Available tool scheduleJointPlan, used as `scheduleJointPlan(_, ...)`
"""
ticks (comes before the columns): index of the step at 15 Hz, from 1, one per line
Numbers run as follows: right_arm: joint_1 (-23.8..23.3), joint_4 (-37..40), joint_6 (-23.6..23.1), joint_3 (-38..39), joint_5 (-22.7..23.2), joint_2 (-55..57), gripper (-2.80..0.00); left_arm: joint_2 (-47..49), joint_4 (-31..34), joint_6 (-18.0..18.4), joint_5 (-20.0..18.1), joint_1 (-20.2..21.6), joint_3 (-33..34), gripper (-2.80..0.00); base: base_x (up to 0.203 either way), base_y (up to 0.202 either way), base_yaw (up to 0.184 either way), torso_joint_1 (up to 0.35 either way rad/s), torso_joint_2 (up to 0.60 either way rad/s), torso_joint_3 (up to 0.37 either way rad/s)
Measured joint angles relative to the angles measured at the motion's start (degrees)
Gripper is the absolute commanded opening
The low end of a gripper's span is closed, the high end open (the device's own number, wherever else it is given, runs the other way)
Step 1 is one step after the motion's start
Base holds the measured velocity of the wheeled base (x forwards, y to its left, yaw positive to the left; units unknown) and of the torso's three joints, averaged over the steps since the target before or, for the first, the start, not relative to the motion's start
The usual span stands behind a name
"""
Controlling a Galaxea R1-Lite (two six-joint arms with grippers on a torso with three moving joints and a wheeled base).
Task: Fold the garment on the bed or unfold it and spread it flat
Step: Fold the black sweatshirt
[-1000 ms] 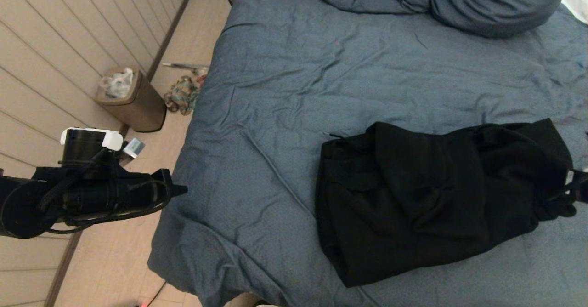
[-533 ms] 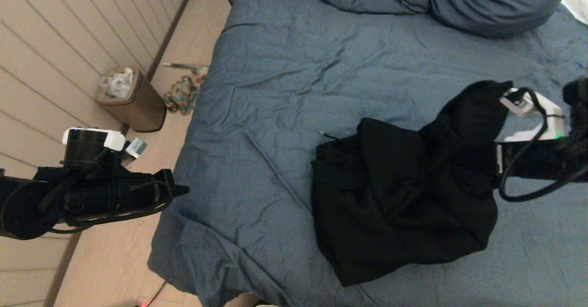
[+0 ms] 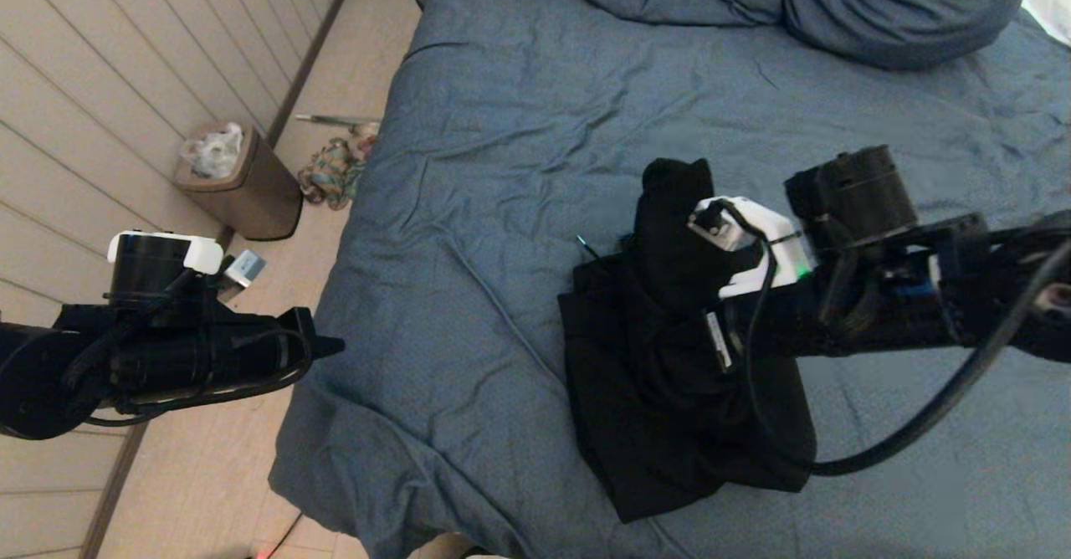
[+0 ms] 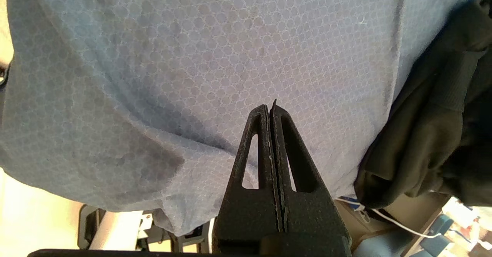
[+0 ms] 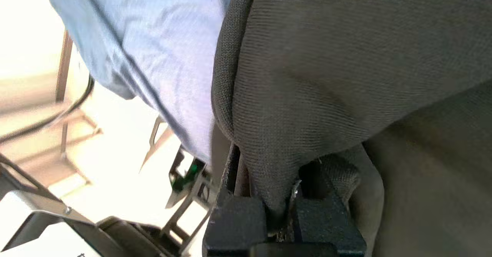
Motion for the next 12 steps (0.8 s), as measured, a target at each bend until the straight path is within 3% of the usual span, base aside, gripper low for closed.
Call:
scheduleJointPlan(4,3.07,0.0,0.15,-2.97,-2.75,6.77,-2.8,-0.88,-0.39,0.01,-0.11,-0.8,0.96,-2.8,0.0,0.0,0.0,0.0,0.0,0.0)
scheduleJointPlan(5,3.85,-0.02,0.11,-3.24,-3.19,7.84,0.0,-0.94,-0.39,0.04,-0.11,-0.92,0.97,-2.8,0.0,0.0,0.0,0.0,0.0,0.0)
scheduleJointPlan(12,5.16,-0.02,-0.4,-3.16,-3.12,7.7,0.0,-1.13,-0.39,0.02,-0.2,-1.14,1.05,-2.8,0.0,0.0,0.0,0.0,0.0,0.0)
